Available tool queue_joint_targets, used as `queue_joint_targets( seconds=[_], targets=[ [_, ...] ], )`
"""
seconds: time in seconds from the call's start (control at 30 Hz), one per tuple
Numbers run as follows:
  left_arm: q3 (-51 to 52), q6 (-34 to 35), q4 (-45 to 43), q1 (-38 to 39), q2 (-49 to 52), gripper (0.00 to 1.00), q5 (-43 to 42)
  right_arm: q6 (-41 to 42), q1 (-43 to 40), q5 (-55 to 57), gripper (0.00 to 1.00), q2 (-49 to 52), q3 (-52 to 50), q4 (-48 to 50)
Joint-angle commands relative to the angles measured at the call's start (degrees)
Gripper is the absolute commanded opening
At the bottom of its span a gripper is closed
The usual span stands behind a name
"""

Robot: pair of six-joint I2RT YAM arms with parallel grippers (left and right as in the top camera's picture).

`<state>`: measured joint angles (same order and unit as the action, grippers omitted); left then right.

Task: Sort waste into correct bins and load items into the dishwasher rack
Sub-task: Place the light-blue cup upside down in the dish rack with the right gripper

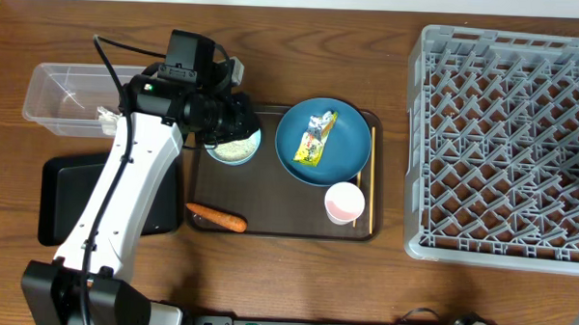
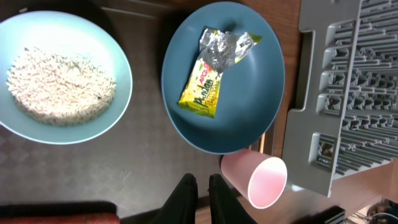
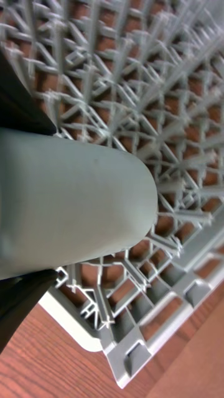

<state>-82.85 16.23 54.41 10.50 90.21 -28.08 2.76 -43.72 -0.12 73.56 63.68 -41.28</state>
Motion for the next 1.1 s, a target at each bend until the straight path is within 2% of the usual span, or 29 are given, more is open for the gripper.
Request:
queue_joint_targets(
  seconds=[0.0,0.57,1.07],
  targets=[
    [0.1,-1.3,0.8,-0.1,-0.3,0.11,0.7,2.6,-2.7,-2.3,0.01,2.6,1.2,1.2],
    [0.1,-3.2,1.9,-0.1,-0.3,0.11,0.7,3.6,-5.6,2.5,0.01,13.5,1.2,1.9],
    [0.1,-3.6,1.9,-0.1,-0.3,0.11,0.7,5.3,-7.6,-1.4,0.01,11.4,5.5,4.3]
  ],
)
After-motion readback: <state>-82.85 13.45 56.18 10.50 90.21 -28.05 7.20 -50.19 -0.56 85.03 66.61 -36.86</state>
